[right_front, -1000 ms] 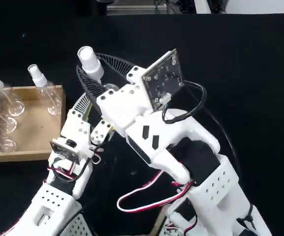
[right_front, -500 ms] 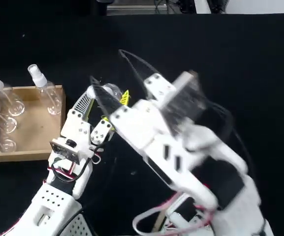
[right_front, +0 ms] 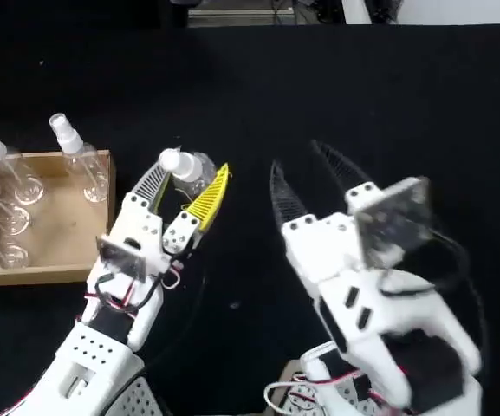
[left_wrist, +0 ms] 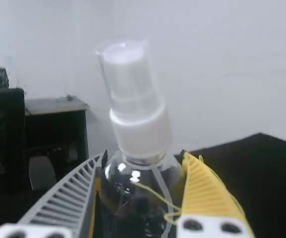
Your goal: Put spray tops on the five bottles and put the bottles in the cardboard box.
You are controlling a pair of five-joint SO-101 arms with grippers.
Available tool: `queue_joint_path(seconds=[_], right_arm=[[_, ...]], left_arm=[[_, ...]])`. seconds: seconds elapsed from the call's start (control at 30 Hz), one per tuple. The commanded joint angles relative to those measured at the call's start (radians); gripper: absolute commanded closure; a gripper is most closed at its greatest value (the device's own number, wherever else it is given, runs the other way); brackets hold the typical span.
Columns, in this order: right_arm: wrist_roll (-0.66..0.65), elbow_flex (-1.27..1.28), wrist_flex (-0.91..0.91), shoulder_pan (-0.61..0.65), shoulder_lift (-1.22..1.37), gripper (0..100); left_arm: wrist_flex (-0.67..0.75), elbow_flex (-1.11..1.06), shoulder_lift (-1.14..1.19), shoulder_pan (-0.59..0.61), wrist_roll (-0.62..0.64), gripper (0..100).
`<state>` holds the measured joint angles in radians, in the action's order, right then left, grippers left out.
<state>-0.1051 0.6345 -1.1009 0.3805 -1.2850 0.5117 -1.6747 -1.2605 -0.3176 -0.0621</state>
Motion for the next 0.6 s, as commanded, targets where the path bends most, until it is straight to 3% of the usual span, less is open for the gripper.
queue_joint_path(seconds=[0.0, 0.1, 0.23, 0.3, 0.4, 0.57], right_arm=[[-0.008, 0.120, 0.069, -0.023, -0.038, 86.2], [-0.003, 0.225, 0.133, -0.025, -0.053, 86.3], [0.003, 0.329, 0.186, -0.023, -0.056, 86.4], [0.003, 0.374, 0.212, -0.021, -0.056, 86.4], [0.005, 0.418, 0.242, -0.017, -0.056, 86.4], [0.005, 0.470, 0.245, 0.068, -0.056, 86.4]], left_arm=[[-0.092, -0.031, -0.100, 0.019, 0.006, 97], [-0.186, -0.030, -0.239, 0.030, 0.000, 97], [-0.517, 0.010, -0.480, 0.093, -0.002, 97], [-0.713, 0.054, -0.588, 0.159, -0.002, 97], [-0.895, 0.168, -0.540, 0.308, -0.002, 97], [-0.852, 0.173, -0.531, 0.561, -0.002, 97]])
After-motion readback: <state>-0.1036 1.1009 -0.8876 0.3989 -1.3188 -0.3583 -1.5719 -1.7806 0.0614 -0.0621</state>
